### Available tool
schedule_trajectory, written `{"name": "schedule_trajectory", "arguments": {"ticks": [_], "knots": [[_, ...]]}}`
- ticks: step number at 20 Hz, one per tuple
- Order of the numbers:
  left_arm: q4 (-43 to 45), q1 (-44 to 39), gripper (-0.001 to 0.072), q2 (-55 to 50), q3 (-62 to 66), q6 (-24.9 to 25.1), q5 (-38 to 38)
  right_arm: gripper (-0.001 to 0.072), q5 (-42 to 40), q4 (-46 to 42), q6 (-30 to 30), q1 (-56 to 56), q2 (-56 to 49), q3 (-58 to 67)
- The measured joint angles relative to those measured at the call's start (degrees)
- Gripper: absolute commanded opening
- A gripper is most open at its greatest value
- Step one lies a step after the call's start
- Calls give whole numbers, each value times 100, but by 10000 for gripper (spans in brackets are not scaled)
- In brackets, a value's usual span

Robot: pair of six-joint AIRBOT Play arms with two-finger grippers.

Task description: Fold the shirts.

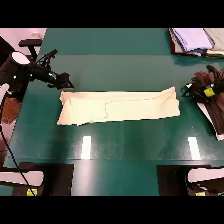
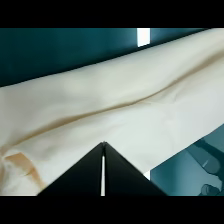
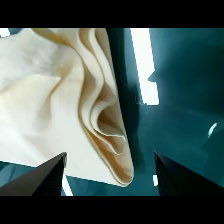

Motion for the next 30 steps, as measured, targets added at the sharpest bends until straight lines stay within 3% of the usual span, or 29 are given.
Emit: {"name": "schedule_trajectory", "arguments": {"ticks": [6,8,12,13,19,30], "knots": [[-282,-678,26,-13,26,7,382,635,-481,678,-446,-186,-37,-957],[-297,-1012,26,-33,26,4,682,579,-518,890,-525,-22,-114,-1073],[-310,-1679,25,-68,28,-44,1209,46,-811,870,-625,380,-214,-1169],[-315,-1834,25,-103,33,-72,1327,15,-887,848,-636,444,-184,-1178],[-308,-2524,25,-667,173,-223,1650,14,-905,879,-688,654,608,-669],[-232,-3346,24,-2140,1340,-669,1668,14,-525,920,149,2601,1473,1499]]}}
